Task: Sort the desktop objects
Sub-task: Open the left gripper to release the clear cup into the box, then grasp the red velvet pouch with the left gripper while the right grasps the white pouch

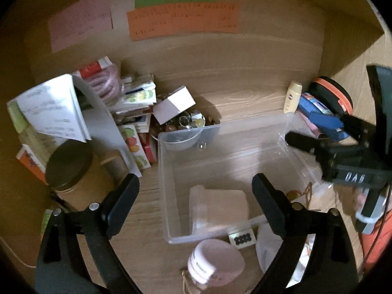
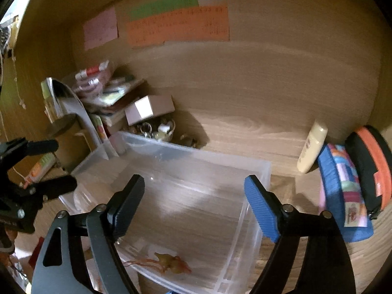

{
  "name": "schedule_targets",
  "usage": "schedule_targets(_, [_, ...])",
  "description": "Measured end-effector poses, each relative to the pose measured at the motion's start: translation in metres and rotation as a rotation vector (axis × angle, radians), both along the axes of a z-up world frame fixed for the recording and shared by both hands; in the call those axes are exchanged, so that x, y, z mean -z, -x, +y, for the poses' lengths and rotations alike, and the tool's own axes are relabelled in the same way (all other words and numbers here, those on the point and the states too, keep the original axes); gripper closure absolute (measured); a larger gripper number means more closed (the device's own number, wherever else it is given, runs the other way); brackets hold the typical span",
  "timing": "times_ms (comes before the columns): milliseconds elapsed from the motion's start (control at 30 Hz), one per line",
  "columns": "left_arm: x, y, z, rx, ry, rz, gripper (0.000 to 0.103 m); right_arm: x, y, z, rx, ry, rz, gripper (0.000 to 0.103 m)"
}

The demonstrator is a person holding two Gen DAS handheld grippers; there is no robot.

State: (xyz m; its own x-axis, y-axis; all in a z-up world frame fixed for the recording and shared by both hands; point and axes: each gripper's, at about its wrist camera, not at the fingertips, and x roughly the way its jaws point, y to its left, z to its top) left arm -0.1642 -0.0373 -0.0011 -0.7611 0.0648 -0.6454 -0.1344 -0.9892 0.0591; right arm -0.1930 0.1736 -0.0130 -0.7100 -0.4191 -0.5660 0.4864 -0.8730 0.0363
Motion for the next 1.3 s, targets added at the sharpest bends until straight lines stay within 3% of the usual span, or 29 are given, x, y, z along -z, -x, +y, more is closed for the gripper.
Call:
schedule_targets(367, [-0.023, -0.049, -0.002, 0.035, -0.011, 0.097, 0.005, -0.046, -0.072, 0.007, 0.0, 0.016, 0.142, 0.015])
schedule_targets(533, [-0.025, -0.072, -0.012, 0.033, -0.018, 0.126, 0.003, -0.051, -0.107, 0.004, 0.009, -0.004, 0.191, 0.006])
schedule_targets(700, [-0.017, -0.095, -0.024, 0.028, -0.012, 0.13, 0.002, -0.05, -0.138, -0.002, 0.007, -0.025, 0.216, 0.006])
schedule_targets(967, [0.009, -0.119, -0.038, 0.037, -0.027, 0.081, 0.002, -0.03, -0.158, -0.009, 0.006, -0.054, 0.168, 0.005])
schedule_targets(1300, [0.068, -0.131, -0.045, 0.042, -0.078, -0.078, 0.002, 0.011, -0.155, -0.011, 0.01, -0.07, 0.037, 0.005])
